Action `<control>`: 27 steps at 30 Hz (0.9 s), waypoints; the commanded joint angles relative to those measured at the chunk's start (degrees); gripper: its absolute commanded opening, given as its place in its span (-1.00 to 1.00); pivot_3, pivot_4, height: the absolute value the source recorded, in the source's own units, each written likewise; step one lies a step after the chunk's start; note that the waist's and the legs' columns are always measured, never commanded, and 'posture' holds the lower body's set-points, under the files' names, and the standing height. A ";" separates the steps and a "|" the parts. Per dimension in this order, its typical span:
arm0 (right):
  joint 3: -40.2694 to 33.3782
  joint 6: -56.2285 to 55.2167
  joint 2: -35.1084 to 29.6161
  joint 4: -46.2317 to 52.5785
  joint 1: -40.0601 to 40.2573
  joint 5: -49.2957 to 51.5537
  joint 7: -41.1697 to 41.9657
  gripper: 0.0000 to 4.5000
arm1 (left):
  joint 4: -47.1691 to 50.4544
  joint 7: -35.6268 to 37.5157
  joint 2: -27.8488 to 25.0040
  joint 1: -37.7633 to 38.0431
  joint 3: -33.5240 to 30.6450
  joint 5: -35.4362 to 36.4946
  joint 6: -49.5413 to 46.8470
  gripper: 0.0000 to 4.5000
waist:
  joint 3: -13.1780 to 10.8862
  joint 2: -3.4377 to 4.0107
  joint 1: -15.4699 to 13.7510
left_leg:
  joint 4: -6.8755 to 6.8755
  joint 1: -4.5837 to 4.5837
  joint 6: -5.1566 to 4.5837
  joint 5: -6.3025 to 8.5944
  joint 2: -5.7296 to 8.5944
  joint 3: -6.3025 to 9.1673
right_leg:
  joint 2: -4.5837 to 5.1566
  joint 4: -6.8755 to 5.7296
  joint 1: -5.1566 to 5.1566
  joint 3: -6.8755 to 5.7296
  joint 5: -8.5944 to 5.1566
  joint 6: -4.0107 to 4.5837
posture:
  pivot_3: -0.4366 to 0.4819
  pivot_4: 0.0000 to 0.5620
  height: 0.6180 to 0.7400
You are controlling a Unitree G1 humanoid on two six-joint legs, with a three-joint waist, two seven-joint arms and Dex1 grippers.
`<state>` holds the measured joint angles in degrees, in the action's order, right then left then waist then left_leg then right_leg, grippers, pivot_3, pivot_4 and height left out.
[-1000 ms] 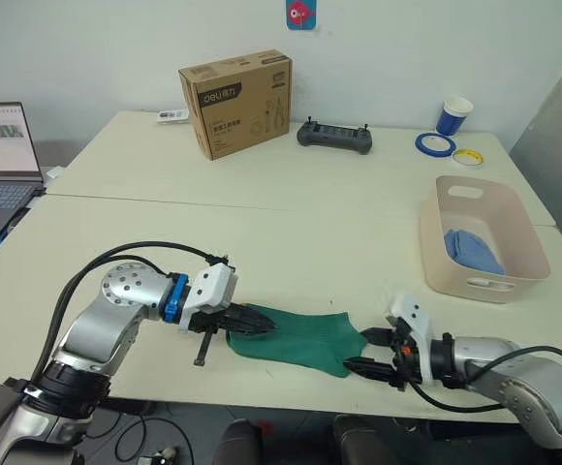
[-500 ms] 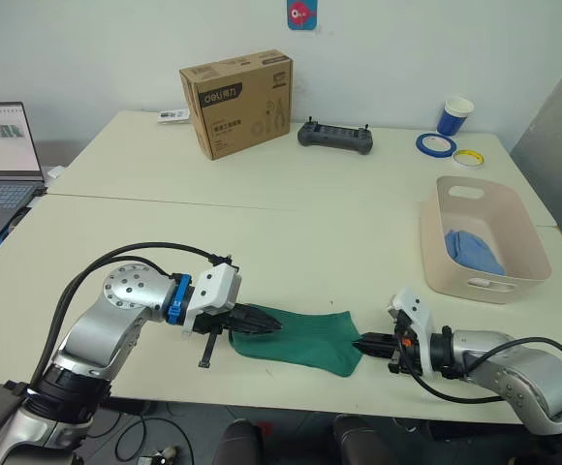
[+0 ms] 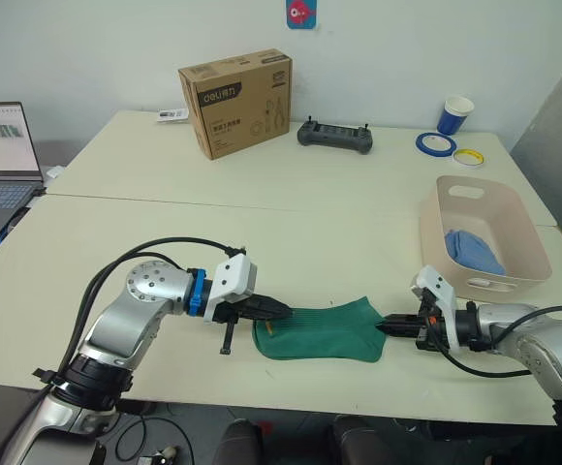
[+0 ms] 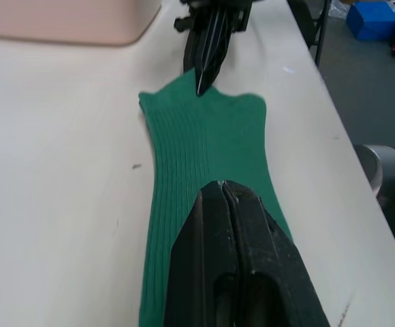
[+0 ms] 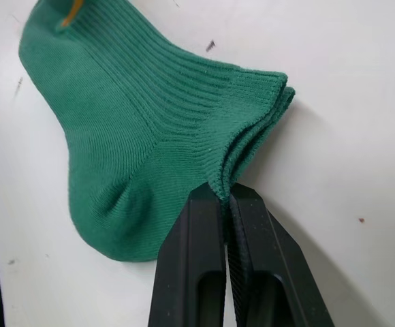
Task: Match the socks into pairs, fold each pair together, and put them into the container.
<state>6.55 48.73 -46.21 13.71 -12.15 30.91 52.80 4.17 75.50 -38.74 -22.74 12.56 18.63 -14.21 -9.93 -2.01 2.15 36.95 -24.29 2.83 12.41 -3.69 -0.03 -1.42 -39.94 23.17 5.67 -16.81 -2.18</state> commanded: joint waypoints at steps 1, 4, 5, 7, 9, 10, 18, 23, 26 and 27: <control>-0.40 -1.34 -0.57 -0.36 -1.56 -0.57 1.61 -0.97 | -1.30 -0.25 -0.17 -0.04 1.65 -3.25 3.23 -1.00 | 0.00 0.00 0.01 | 0.01 0.00 0.00 0.00 0.00 -0.01 | 0.00 0.00 0.00 0.01 0.00 0.00 | -0.05 -0.47 1.00; -0.41 -1.47 -0.59 -0.57 -1.69 -0.91 2.18 -0.97 | -3.01 0.14 -0.88 0.84 3.39 -6.50 6.02 -1.00 | 0.00 0.00 0.01 | 0.01 0.00 0.00 0.00 0.00 -0.01 | 0.00 -0.01 0.00 0.01 0.01 -0.01 | -0.05 -0.47 1.00; -0.44 -1.52 -0.62 -0.61 -1.71 -0.96 2.31 -0.97 | -3.35 0.38 -0.96 1.08 3.83 -7.21 6.88 -1.00 | 0.00 0.00 0.01 | 0.02 0.00 0.00 0.00 0.00 -0.01 | 0.00 -0.01 0.00 0.02 0.01 -0.01 | -0.05 -0.47 1.00; -0.63 -1.58 -0.53 -0.70 -1.68 -0.98 2.40 -0.97 | -4.64 -0.54 -0.39 1.27 4.62 -9.04 8.53 -1.00 | 0.00 0.00 -0.01 | 0.01 0.00 0.00 0.00 0.00 -0.02 | 0.01 -0.01 0.00 0.02 0.01 -0.01 | -0.05 -0.47 1.00; -0.89 -1.39 -0.26 -0.40 -1.58 -0.71 2.42 -0.97 | -6.67 -1.85 1.13 1.34 5.53 -10.44 9.20 -1.00 | 0.00 0.01 -0.11 | 0.01 0.00 0.00 0.00 0.00 -0.01 | 0.01 0.00 0.00 0.01 0.01 -0.01 | -0.05 -0.47 1.00; -1.11 -1.08 0.07 -0.17 -1.62 -0.41 2.18 -0.97 | -7.39 -2.29 1.88 1.48 5.97 -10.77 9.24 -1.00 | 0.00 0.01 -0.15 | 0.02 0.00 0.00 0.00 0.00 -0.02 | 0.01 -0.01 -0.01 0.02 0.01 -0.01 | -0.05 -0.47 1.00; -6.32 7.20 3.29 3.55 -3.22 9.74 1.98 -0.97 | -9.74 -2.60 0.12 2.87 8.88 -16.61 12.09 -1.00 | 0.08 0.12 -0.11 | 0.01 0.07 0.00 0.00 0.00 -0.01 | 0.01 -0.01 -0.07 0.02 0.02 -0.01 | -0.05 -0.47 1.00; -10.53 17.64 12.55 4.65 -8.35 20.71 -5.55 -0.97 | -10.00 -2.86 -0.17 2.26 9.00 -16.91 10.58 -1.00 | 0.11 0.18 0.82 | -0.06 0.61 0.00 0.00 -0.02 0.05 | 0.00 0.00 -0.61 0.00 -0.01 0.01 | -0.05 -0.47 1.00; -9.26 19.14 14.93 4.97 -9.80 21.34 -7.87 -0.97 | -9.92 -2.76 -0.23 2.07 8.78 -16.44 9.93 -1.00 | 0.11 0.18 1.09 | -0.09 0.79 0.00 0.01 0.00 0.04 | 0.02 0.06 -0.83 0.00 -0.03 0.04 | -0.05 -0.47 1.00; -8.26 18.93 15.27 5.03 -10.00 20.89 -8.09 -0.97 | -9.95 -2.68 -0.22 1.91 8.71 -16.29 9.96 -1.00 | 0.11 0.18 1.10 | -0.09 0.79 0.00 0.01 0.00 0.02 | 0.04 0.08 -0.83 0.00 -0.04 0.05 | -0.05 -0.47 1.00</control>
<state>-1.77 67.36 -31.01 17.10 -21.23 50.82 45.50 -3.61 72.94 -37.73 -21.73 19.81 5.13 -2.37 -9.82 -1.83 3.25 36.85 -23.50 2.82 12.42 -3.68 0.00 -1.38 -39.85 22.33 5.67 -16.85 -2.14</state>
